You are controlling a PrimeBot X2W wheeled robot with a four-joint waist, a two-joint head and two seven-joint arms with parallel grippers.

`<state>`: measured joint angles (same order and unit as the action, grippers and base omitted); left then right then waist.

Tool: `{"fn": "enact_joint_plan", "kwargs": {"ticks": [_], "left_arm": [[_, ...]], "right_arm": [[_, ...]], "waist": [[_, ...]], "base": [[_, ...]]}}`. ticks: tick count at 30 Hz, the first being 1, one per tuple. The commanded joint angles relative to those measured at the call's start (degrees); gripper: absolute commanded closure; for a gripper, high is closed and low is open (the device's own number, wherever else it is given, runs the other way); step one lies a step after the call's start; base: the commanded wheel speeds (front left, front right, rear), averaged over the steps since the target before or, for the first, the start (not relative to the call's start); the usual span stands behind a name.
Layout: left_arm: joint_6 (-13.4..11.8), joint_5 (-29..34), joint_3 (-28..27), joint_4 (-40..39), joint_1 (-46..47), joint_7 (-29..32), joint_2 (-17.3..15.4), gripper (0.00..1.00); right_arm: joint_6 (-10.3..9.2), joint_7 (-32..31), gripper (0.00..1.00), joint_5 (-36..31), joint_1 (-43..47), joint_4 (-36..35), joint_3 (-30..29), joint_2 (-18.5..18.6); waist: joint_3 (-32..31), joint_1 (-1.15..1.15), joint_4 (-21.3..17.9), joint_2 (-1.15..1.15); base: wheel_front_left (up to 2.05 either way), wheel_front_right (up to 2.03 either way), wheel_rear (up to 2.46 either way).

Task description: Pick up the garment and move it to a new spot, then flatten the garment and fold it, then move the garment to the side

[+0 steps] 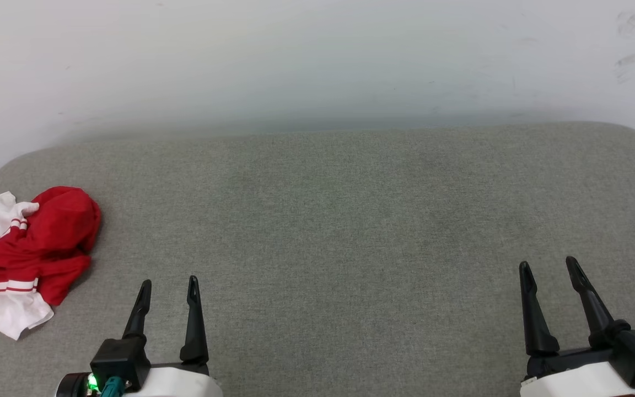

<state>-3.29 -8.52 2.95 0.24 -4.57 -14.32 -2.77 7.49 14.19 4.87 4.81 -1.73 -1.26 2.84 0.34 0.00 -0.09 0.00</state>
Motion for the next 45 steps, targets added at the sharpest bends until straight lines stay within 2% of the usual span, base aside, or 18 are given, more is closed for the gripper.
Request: {"fn": "enact_joint_plan", "kwargs": {"ticks": [1, 28, 36, 45], "left_arm": [[-0.28, 1.03, 0.08, -0.03, -0.68, -0.53, -0.17, 0.0], [-0.42, 1.22, -0.69, 1.31, -0.36, -0.92, -0.17, 0.0], [-0.94, 1.31, -0.96, 1.54, 0.42, -0.91, -0.18, 0.0], [-1.75, 0.94, -1.47, 1.74, 0.08, -0.91, -0.17, 0.0]], "right_arm": [[-0.01, 0.6, 0.0, -0.89, 0.77, -0.45, 0.02, 0.07], [-0.01, 1.02, 0.0, 1.92, 1.29, 0.04, 0.21, 0.06], [-0.01, 1.02, 0.0, 0.29, 1.64, -0.34, 0.97, 0.05], [-0.01, 1.02, 0.0, -0.73, 2.49, -0.67, 1.59, 0.05]], "waist": [[-0.02, 0.0, 0.03, 0.0], [0.06, 0.0, 0.77, 0.0], [0.25, 0.0, 4.29, 0.0], [0.13, 0.0, 10.87, 0.0]], "base": [[0.0, 0.0, 0.0], [0.0, 0.0, 0.0], [0.0, 0.0, 0.0], [0.0, 0.0, 0.0]]}}
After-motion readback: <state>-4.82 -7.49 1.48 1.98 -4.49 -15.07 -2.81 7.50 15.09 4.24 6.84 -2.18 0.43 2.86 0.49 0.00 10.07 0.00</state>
